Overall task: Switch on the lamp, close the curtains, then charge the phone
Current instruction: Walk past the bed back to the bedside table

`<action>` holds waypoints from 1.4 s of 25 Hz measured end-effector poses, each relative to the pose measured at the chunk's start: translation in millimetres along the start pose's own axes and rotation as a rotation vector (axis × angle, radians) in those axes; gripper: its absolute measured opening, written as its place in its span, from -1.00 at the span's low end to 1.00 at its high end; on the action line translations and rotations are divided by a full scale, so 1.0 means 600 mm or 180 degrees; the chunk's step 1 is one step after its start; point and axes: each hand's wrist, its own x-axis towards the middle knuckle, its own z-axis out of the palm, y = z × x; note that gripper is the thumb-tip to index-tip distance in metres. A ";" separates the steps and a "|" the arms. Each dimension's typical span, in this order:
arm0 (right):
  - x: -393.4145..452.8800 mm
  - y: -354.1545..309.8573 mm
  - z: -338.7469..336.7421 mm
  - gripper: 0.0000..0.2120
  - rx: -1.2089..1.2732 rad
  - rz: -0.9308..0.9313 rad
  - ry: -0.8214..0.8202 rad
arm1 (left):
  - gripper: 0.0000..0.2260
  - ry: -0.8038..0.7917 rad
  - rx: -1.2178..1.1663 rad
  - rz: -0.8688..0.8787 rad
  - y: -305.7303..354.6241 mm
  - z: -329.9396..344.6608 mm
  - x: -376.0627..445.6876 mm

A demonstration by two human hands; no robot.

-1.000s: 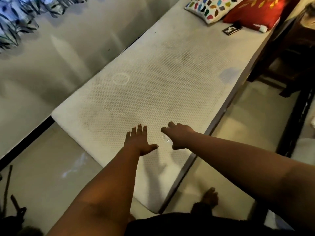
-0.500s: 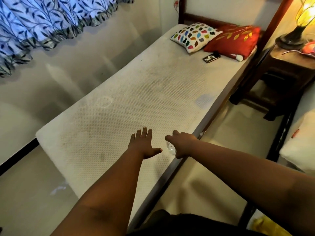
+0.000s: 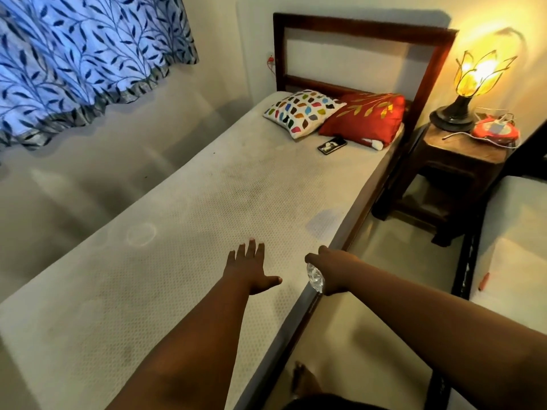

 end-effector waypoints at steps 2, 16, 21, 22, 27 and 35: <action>0.017 0.045 -0.027 -0.19 -0.0001 0.0082 -0.0013 | -0.07 0.0012 -0.0062 0.0038 0.018 -0.037 0.046; 0.071 0.318 -0.159 -0.19 0.0401 0.0526 0.0321 | -0.08 0.0273 0.0129 0.0549 0.228 -0.239 0.286; 0.110 0.471 -0.185 -0.19 0.0312 0.0423 0.0275 | -0.08 0.0218 0.0147 0.0492 0.349 -0.284 0.408; 0.115 0.501 -0.193 -0.19 0.0261 0.0393 0.0283 | -0.08 0.0221 0.0109 0.0467 0.372 -0.295 0.430; 0.137 0.671 -0.238 -0.20 0.0262 0.0439 0.0295 | -0.06 0.0275 -0.0047 0.0478 0.504 -0.360 0.549; 0.210 0.891 -0.283 -0.18 0.0591 0.0910 0.0250 | -0.06 0.0074 0.0090 0.0881 0.670 -0.425 0.724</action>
